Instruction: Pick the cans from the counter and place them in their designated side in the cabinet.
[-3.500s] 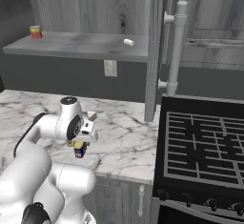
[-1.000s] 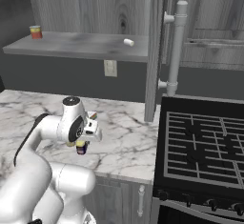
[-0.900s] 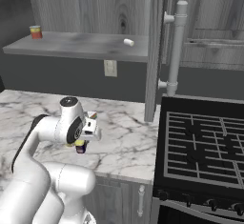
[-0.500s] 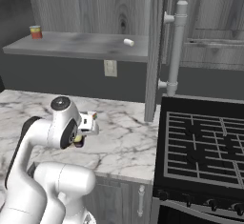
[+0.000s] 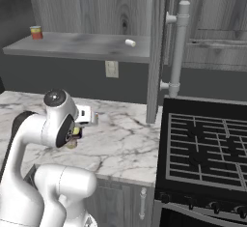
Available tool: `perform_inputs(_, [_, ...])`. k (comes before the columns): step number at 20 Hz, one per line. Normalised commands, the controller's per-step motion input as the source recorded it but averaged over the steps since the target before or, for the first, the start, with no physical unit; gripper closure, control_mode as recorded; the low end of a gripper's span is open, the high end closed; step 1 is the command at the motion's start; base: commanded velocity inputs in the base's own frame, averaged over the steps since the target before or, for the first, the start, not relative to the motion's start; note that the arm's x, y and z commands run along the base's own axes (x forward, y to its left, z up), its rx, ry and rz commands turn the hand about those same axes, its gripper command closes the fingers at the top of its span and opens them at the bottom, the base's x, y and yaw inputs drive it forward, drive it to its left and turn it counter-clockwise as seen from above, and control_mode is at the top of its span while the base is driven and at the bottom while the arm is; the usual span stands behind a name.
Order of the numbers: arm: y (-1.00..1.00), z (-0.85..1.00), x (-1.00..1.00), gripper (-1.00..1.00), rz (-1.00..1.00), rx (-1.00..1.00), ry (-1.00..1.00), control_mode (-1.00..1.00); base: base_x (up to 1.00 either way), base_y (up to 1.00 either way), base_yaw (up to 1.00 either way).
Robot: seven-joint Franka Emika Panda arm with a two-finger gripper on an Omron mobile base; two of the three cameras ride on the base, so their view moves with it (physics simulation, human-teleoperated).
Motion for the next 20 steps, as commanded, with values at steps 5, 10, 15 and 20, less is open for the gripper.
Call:
perform_inputs(5, [-0.02,0.35,-0.30,1.00,0.06,0.00,-0.19,-1.00,0.00,0.00,0.00])
perform_inputs(10, [0.00,0.31,-0.24,1.00,0.04,0.00,-0.17,-1.00,0.00,0.00,0.00])
perform_inputs(15, [0.00,0.21,-0.22,1.00,0.02,0.00,-0.17,-1.00,0.00,0.00,0.00])
perform_inputs(20, [0.00,0.13,-0.26,1.00,0.01,0.00,-0.16,-1.00,0.00,0.00,0.00])
